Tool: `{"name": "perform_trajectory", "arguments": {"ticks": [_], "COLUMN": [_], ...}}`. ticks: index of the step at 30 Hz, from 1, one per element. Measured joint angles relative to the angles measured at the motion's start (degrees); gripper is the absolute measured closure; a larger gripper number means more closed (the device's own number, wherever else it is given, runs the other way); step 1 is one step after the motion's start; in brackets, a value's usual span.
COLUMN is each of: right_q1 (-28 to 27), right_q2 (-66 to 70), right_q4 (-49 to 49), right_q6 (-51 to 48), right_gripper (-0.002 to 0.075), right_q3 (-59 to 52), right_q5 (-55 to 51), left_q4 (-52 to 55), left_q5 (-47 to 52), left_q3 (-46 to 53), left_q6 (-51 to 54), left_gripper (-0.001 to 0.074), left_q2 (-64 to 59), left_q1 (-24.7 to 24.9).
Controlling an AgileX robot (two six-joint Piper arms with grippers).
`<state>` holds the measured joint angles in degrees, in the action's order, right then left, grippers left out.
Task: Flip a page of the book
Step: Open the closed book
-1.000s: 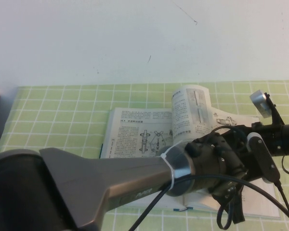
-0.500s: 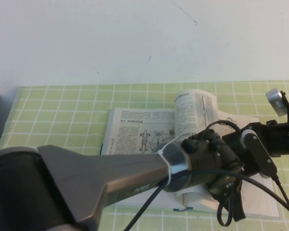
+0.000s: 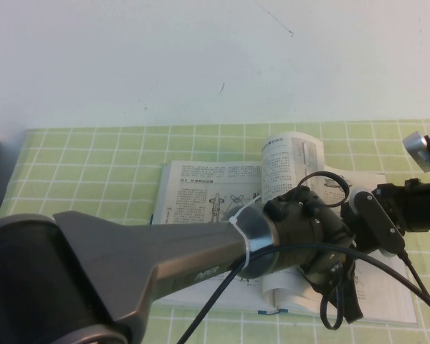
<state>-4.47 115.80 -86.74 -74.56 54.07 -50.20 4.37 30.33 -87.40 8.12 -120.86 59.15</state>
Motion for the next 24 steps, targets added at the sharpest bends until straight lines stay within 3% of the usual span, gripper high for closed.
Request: {"name": "perform_trajectory", "arguments": {"ticks": [6,8,24], "right_q1": [-0.09,-0.09,-0.5], "right_q2": [0.03,0.4,4.75], "right_q4": [-0.36,-0.56,-0.78], "right_q6": [-3.27,-3.57,-3.42], "right_gripper": [0.0664,0.0699,0.0728], "right_q3": [0.0,0.0,0.2], "right_q5": [3.37,3.92,3.15], "left_q4": [-0.04,-0.04,-0.13], "left_q5": [0.0,0.1,0.47], "left_q3": [0.0,-0.09,-0.32], "left_q6": [0.0,0.0,-0.33], "left_gripper": [0.0738,0.0738,0.0738], "left_q2": [0.0,0.0,-0.13], "left_q1": [-0.09,-0.09,-0.09]}}
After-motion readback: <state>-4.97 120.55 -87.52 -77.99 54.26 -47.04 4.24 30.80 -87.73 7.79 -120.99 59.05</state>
